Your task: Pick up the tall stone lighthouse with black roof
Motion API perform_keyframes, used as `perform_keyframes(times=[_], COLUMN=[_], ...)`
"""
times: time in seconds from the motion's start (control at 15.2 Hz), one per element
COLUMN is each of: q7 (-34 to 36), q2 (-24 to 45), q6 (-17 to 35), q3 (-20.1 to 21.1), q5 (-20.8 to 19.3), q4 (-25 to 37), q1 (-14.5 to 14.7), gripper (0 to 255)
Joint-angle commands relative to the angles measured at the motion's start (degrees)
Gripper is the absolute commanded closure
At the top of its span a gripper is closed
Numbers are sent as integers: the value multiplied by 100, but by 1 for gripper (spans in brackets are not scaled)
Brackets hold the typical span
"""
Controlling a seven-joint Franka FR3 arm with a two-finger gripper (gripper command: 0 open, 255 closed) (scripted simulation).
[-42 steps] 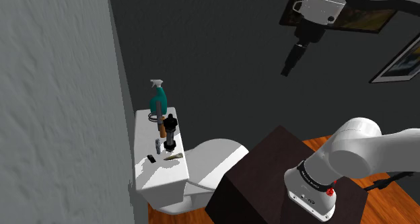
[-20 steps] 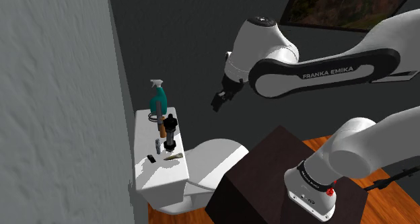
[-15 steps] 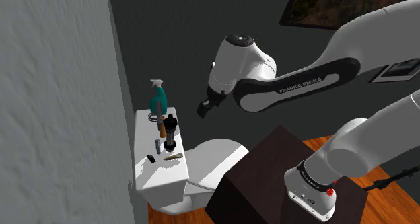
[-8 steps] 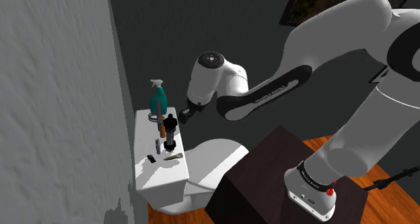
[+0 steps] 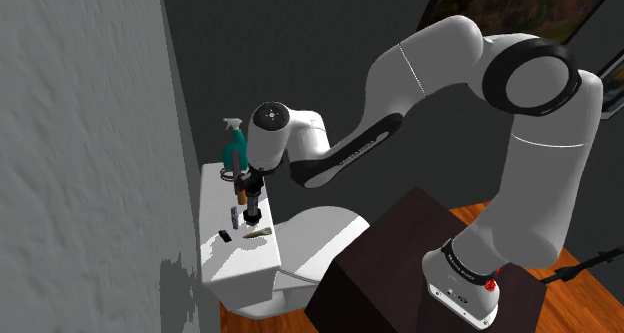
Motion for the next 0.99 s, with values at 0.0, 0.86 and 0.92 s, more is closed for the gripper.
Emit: perform_keyframes(times=[0.0,0.86,0.92], q7=[165,491,493], q2=[231,622,625], q6=[13,249,248], q3=[-107,-335,-336], q5=[-177,-534,-534], q4=[181,276,279], q1=[132,305,307], gripper=[0,255,255])
